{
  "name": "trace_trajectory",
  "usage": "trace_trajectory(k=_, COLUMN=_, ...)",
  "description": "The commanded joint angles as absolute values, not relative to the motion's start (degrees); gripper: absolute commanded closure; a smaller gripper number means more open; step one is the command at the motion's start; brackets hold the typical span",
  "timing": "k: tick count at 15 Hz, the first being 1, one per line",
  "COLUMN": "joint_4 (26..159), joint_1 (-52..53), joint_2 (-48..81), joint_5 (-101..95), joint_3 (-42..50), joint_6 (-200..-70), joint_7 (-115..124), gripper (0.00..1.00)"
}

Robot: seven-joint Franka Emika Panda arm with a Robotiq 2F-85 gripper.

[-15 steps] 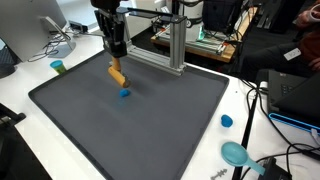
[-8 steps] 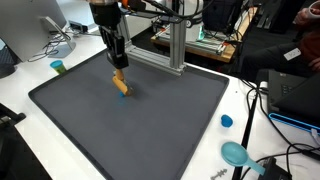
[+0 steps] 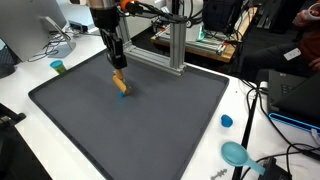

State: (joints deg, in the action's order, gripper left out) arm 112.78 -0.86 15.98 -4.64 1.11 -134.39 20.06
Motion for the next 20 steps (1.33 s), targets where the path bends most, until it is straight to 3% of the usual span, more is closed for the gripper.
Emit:
trace_trajectory(k=1, joint_4=114.2, joint_1=0.0, joint_2=15.2, joint_5=-4.0, joint_3=2.2, joint_6=-137.7, joint_7=20.0, gripper=0.78)
trace_trajectory(k=9, joint_4=114.0, joint_1=1.0, joint_2=17.7, joint_5=-4.5, joint_3=2.4, joint_6=-137.2, joint_7=20.7, gripper=0.78)
trace_trajectory(k=10, joint_4=113.9, joint_1=0.9, joint_2=16.9, joint_5=-4.2, joint_3=2.3, joint_6=-136.1, joint_7=19.9, gripper=0.53)
trace_trajectory(k=14, joint_4=113.9, joint_1=1.1, joint_2=17.4, joint_5=-4.2, joint_3=2.3, joint_6=-136.1, joint_7=20.0, gripper=0.53)
trace_trajectory(k=15, joint_4=113.9, joint_1=1.1, joint_2=17.4, joint_5=-4.2, joint_3=2.3, joint_6=-136.1, joint_7=20.0, gripper=0.78)
trace_trajectory(k=20, joint_4=112.8, joint_1=1.4, joint_2=19.5, joint_5=-4.1, joint_3=2.3, joint_6=-137.1, joint_7=20.2, gripper=0.78)
